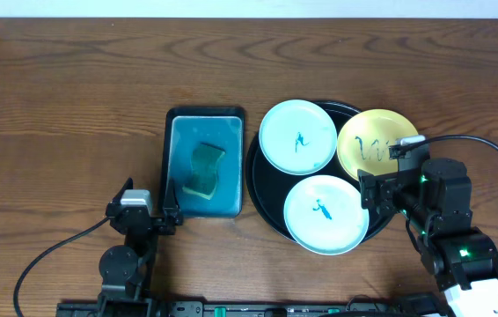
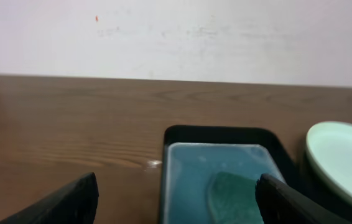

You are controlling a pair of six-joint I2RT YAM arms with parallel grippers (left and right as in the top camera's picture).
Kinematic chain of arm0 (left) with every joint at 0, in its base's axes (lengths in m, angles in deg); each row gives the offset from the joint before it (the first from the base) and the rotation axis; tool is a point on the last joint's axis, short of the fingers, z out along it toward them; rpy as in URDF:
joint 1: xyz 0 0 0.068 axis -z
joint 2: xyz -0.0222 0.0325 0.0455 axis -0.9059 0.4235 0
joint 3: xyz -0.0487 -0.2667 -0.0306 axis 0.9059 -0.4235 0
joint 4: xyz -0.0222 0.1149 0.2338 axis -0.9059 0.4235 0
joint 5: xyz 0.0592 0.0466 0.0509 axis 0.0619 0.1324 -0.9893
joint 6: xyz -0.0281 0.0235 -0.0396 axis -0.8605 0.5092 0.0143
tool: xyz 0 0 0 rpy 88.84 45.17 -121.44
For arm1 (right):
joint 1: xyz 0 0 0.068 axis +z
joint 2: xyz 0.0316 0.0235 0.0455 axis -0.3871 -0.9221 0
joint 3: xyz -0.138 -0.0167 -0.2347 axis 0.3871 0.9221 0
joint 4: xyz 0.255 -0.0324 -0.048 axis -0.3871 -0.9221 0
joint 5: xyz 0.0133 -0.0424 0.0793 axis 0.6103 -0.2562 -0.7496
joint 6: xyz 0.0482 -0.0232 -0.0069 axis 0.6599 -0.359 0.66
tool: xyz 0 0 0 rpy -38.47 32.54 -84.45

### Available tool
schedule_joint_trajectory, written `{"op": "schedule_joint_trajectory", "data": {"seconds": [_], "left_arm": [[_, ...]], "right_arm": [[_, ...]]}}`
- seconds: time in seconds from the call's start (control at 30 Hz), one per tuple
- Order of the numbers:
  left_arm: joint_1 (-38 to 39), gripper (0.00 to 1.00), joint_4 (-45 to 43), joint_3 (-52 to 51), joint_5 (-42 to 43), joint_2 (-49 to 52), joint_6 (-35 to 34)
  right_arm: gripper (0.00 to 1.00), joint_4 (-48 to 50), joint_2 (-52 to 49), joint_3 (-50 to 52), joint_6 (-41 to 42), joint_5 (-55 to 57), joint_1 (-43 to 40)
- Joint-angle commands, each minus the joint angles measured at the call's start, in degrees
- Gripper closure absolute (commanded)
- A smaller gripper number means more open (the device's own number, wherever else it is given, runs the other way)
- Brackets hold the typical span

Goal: Clean dirty plates on tray and stack at the side

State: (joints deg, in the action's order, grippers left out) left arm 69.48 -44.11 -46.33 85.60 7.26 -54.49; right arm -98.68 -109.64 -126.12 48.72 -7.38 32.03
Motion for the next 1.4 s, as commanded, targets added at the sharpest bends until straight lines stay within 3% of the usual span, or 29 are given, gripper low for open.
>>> {"op": "schedule_joint_trajectory", "data": {"seconds": [0.0,0.3,0.67,0.87,1.07,1.37], "left_arm": [[-0.3,0.18,2.0,0.4,-0.3,-0.3,-7.6],[-0.3,0.18,5.2,7.7,-0.3,6.1,-8.9],[-0.3,0.18,12.6,27.5,3.3,33.3,-8.9],[-0.3,0.18,21.4,40.6,7.0,47.5,-8.8],[-0.2,0.18,35.6,54.0,7.3,58.2,-8.7],[-0.2,0.18,45.0,59.0,7.2,60.7,-8.7]], "right_arm": [[0.01,0.5,0.2,-1.5,1.2,-0.5,0.5],[0.01,0.6,0.0,-1.5,1.4,-0.5,0.5],[0.01,0.8,-1.0,-1.5,2.3,-0.4,0.5],[0.01,0.8,-1.9,-1.5,2.4,-0.4,0.5],[0.01,0.8,-2.3,-1.5,2.4,-0.4,0.5],[0.01,0.8,-2.3,-1.5,2.4,-0.4,0.5]]}}
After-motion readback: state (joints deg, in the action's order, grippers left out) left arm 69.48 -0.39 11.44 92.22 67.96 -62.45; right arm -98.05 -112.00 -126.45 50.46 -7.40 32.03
